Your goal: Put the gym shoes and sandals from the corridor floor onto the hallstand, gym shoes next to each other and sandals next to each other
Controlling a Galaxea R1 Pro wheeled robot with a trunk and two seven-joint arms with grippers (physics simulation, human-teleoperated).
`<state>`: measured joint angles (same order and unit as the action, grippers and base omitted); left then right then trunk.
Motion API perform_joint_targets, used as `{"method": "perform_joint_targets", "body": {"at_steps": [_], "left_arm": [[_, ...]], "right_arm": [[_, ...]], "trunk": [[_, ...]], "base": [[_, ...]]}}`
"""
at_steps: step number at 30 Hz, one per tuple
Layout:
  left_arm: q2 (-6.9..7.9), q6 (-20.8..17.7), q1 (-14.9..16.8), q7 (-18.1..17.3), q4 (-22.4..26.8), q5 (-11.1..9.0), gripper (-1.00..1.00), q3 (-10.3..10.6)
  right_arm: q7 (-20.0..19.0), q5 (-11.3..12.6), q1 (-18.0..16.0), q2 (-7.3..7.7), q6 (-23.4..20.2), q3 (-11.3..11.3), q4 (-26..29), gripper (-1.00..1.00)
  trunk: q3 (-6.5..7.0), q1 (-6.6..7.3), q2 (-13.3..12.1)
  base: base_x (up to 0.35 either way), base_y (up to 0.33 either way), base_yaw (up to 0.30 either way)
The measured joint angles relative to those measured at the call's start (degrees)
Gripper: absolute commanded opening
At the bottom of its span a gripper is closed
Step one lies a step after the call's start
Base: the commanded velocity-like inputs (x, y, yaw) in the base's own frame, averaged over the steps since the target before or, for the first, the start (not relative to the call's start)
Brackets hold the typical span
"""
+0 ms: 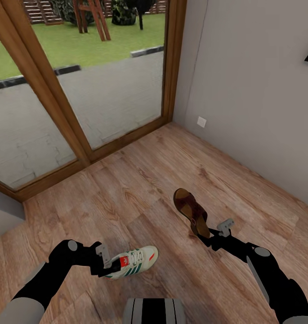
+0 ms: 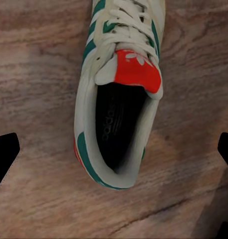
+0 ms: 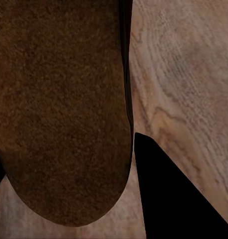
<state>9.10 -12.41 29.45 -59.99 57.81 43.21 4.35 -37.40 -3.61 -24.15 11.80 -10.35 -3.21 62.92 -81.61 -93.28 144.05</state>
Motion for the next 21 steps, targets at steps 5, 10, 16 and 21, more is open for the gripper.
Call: {"method": "perform_joint_targets", "body": {"at_steps": [5, 10, 16, 21], "left_arm": [[-0.09, -0.08, -0.14, 0.13, 1.09, 0.71, 1.0, -0.14], [-0.22, -0.07, -0.2, 0.25, 1.08, 0.77, 1.0, -0.2], [-0.9, -0.02, -0.19, 4.78, 0.63, 0.8, 1.0, -0.11], [-2.13, 0.0, -0.22, 7.14, 0.64, 1.86, 1.0, -0.02]], "right_arm": [[0.0, 0.0, 0.0, 0.0, 0.0, 0.0, 0.0, -1.0], [0.0, 0.0, 0.0, 0.0, 0.0, 0.0, 0.0, -1.0], [0.0, 0.0, 0.0, 0.22, 0.0, 0.0, 0.0, -1.0], [0.0, 0.0, 0.0, 0.26, 0.0, 0.0, 0.0, -1.0]], "trunk": [[0.0, 0.0, 0.0], [-0.01, 0.0, 0.0], [-0.01, 0.0, 0.0], [-0.01, 0.0, 0.0]], "base": [[0.0, 0.0, 0.0], [0.0, 0.0, 0.0], [0.0, 0.0, 0.0], [0.0, 0.0, 0.0]]}}
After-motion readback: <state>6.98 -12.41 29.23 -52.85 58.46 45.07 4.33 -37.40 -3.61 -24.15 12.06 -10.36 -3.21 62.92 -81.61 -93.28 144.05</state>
